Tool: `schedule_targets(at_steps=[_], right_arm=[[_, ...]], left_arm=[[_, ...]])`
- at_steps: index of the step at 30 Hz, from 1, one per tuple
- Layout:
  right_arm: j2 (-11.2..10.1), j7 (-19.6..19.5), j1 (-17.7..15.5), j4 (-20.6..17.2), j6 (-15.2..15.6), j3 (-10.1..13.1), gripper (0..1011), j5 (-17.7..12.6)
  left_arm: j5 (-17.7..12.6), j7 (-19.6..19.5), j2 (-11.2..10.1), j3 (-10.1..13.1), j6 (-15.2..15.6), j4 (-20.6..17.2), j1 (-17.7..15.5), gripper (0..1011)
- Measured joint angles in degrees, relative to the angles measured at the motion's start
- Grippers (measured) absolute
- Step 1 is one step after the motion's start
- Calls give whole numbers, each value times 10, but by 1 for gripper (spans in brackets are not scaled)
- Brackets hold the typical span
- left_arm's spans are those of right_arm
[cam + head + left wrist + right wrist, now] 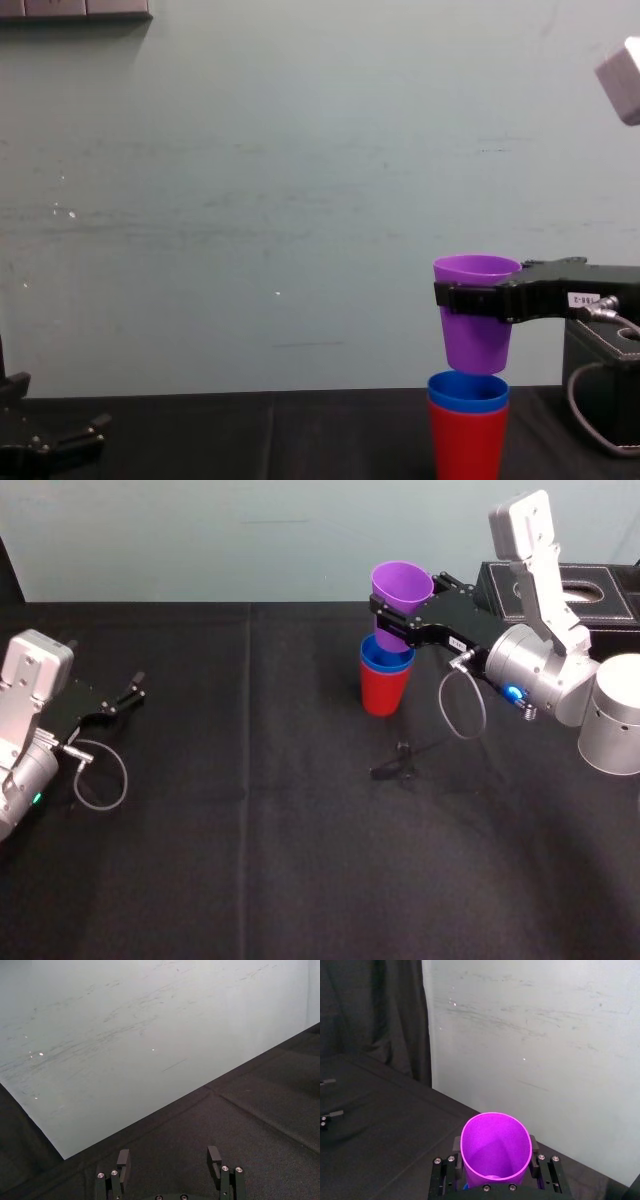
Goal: Stack the three plastic cups sequentially using one hand.
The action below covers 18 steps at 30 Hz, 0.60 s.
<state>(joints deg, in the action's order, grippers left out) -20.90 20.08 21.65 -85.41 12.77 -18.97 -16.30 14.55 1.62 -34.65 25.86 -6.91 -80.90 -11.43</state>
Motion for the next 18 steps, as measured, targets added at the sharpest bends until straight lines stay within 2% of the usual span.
schedule_targets(at_steps=[18], right_arm=[[14, -3, 3, 37, -16, -9, 731, 7]], left_arm=[[0, 0, 0, 0, 0, 0, 0, 1005]])
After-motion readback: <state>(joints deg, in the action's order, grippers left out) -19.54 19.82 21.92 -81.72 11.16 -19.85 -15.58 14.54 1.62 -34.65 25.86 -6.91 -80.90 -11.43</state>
